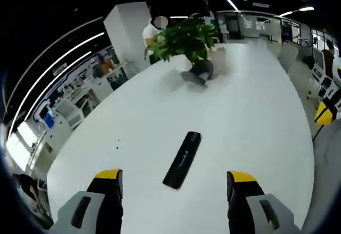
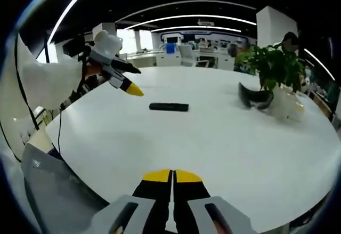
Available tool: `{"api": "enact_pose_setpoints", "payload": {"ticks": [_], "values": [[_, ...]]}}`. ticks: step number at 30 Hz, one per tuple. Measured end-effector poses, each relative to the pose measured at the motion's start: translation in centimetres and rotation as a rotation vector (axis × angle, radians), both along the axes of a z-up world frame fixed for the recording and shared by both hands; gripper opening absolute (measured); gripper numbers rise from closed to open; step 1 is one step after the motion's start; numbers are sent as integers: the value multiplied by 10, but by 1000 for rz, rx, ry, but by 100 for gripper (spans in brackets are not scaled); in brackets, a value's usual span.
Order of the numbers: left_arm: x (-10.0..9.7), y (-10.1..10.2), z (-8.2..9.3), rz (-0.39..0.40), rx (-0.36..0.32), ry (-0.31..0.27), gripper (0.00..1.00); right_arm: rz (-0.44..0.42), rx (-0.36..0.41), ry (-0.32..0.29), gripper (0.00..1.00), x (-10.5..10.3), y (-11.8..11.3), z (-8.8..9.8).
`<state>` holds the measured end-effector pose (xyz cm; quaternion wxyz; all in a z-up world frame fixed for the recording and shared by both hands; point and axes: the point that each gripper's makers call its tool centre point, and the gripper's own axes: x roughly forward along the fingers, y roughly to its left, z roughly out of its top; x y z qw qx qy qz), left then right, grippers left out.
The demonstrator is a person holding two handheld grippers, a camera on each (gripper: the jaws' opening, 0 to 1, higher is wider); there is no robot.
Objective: Press the specified remote control buttons in sequence, fully releasing each button before pressing the next.
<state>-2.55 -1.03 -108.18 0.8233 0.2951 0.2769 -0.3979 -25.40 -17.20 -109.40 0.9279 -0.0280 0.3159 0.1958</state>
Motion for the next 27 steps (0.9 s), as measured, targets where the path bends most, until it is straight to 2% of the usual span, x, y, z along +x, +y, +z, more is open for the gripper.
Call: {"api": "enact_pose_setpoints", "payload": {"ticks": [2, 11, 16, 21, 24, 27], "values": [[6, -2, -5, -28, 37, 1, 81, 6, -3, 6, 0, 0, 1, -1], [27, -17, -28, -116, 92, 56, 72, 12, -4, 40, 0, -1, 3, -6], [37, -20, -46, -139, 113, 137, 64, 15, -6, 66, 0, -3, 3, -9], [49, -21, -59, -164, 158, 161, 53, 17, -11, 75, 0, -4, 2, -12], [51, -22, -67, -207, 186, 185, 52, 17, -11, 78, 0, -4, 2, -13], [49, -25, -72, -226, 177, 244, 49, 19, -16, 82, 0, -5, 2, -14]]}}
